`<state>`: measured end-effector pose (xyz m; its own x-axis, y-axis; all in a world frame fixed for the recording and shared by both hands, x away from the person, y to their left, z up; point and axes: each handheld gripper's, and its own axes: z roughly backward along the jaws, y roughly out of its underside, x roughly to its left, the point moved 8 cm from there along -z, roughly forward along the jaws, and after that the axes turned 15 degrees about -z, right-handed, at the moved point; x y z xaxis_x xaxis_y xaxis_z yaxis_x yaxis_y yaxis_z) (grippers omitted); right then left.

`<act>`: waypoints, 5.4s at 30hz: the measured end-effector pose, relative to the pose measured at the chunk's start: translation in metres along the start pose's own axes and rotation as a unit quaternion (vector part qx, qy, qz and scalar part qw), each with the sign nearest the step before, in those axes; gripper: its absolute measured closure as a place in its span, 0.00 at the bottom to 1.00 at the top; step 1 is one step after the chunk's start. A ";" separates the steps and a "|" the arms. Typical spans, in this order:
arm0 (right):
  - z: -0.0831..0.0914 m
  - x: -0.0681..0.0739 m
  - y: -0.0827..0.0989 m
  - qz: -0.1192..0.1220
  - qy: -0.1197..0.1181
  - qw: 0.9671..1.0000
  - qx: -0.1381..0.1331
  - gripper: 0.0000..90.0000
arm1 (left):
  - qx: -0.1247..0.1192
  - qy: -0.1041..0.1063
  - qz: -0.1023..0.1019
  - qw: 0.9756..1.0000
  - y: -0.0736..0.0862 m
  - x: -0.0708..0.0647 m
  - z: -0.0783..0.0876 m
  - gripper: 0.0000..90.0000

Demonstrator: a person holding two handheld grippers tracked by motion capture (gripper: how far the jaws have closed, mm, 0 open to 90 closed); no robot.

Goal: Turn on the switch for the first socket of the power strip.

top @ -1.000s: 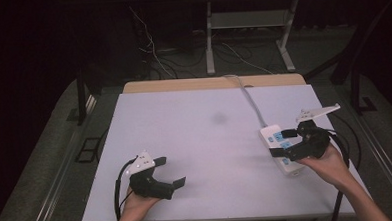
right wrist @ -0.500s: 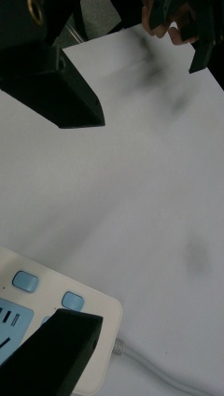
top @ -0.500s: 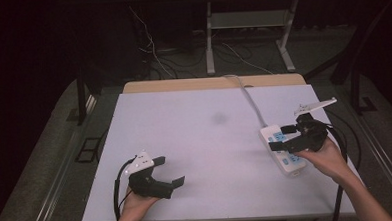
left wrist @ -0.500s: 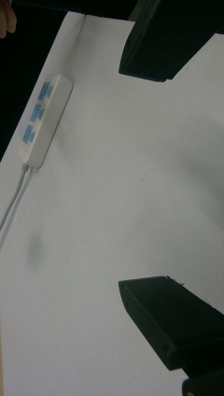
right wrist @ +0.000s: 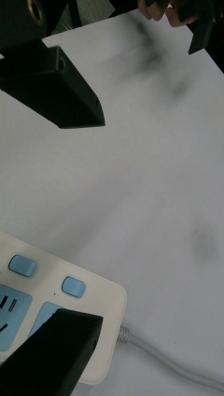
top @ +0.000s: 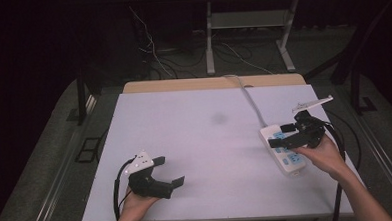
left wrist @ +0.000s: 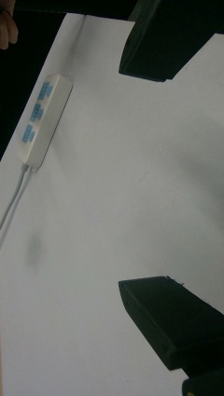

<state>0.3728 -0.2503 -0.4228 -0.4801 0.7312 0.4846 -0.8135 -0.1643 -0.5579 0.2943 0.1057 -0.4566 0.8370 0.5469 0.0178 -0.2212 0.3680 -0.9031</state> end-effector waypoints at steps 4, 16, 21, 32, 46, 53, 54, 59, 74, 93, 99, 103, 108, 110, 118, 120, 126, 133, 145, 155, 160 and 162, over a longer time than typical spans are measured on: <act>-0.002 -0.005 -0.001 -0.009 0.003 1.000 0.003 0.05 | 0.000 0.000 0.000 1.000 0.000 0.000 0.000 0.00; -0.010 -0.020 -0.005 -0.025 0.010 1.000 0.008 0.08 | 0.001 0.001 0.000 1.000 0.001 0.001 0.000 0.00; -0.012 -0.026 -0.006 -0.027 0.019 0.999 0.007 0.19 | 0.002 0.001 0.001 1.000 0.001 0.001 0.000 0.00; -0.018 -0.033 -0.009 -0.024 0.034 0.999 0.001 0.47 | 0.003 0.000 0.001 1.000 0.002 0.003 0.000 0.00; -0.026 -0.034 -0.009 -0.014 0.014 1.000 0.019 0.93 | 0.004 -0.002 0.003 1.000 0.003 0.005 0.000 0.00; -0.031 -0.036 -0.007 -0.008 0.015 0.999 0.030 0.99 | 0.006 -0.001 0.002 1.000 0.004 0.005 -0.001 0.00; -0.032 -0.037 -0.007 -0.009 0.016 0.999 0.031 1.00 | 0.006 -0.001 0.002 1.000 0.004 0.005 -0.001 0.00; -0.036 -0.042 -0.007 -0.011 0.024 0.999 0.036 1.00 | 0.005 -0.001 0.002 1.000 0.004 0.005 -0.001 0.00; -0.043 -0.052 -0.004 -0.011 0.064 0.997 0.052 0.99 | 0.007 0.000 0.000 1.000 0.004 0.005 -0.002 0.00; -0.044 -0.055 0.001 -0.019 0.049 0.998 0.029 1.00 | 0.008 0.001 -0.002 1.000 0.004 0.004 -0.002 0.00; -0.044 -0.054 0.001 -0.007 0.059 0.998 0.032 1.00 | 0.009 0.001 -0.003 1.000 0.004 0.004 -0.002 0.00; -0.045 -0.053 0.001 0.001 0.067 0.997 0.032 1.00 | 0.009 -0.001 -0.002 1.000 0.005 0.005 -0.001 0.00; -0.047 -0.051 0.001 0.020 0.087 0.995 0.040 1.00 | 0.009 -0.002 0.000 1.000 0.005 0.006 0.000 0.00; -0.047 -0.051 0.001 0.019 0.090 0.995 0.040 1.00 | 0.009 -0.002 -0.001 1.000 0.005 0.006 0.000 0.00; -0.047 -0.051 0.001 0.020 0.087 0.995 0.040 1.00 | 0.008 -0.004 0.001 1.000 0.005 0.006 0.000 0.00; -0.047 -0.051 0.001 0.014 0.083 0.996 0.039 1.00 | 0.008 -0.003 0.002 1.000 0.005 0.007 0.000 0.00; -0.046 -0.052 0.000 0.009 0.079 0.996 0.042 1.00 | 0.008 -0.003 0.002 1.000 0.005 0.007 0.000 0.00; -0.045 -0.050 0.001 0.012 0.072 0.995 0.061 1.00 | 0.008 -0.003 0.002 1.000 0.005 0.008 -0.001 0.00; -0.036 -0.045 -0.004 0.008 0.067 0.997 0.047 1.00 | 0.006 -0.002 0.003 1.000 0.005 0.007 0.000 0.00; -0.019 -0.041 -0.003 -0.002 0.068 0.997 0.027 1.00 | 0.001 -0.001 0.005 1.000 0.004 0.007 0.001 0.00; -0.009 -0.037 -0.002 -0.006 0.066 0.998 0.016 1.00 | 0.000 -0.001 0.006 1.000 0.004 0.006 0.001 0.00; -0.005 -0.035 -0.002 -0.007 0.065 0.998 0.009 1.00 | -0.001 0.000 0.006 1.000 0.004 0.006 0.001 0.00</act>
<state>0.3933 -0.2725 -0.4420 -0.4233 0.8134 0.3990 -0.8256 -0.1649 -0.5396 0.2985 0.1110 -0.4594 0.8339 0.5519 0.0070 -0.2310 0.3605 -0.9037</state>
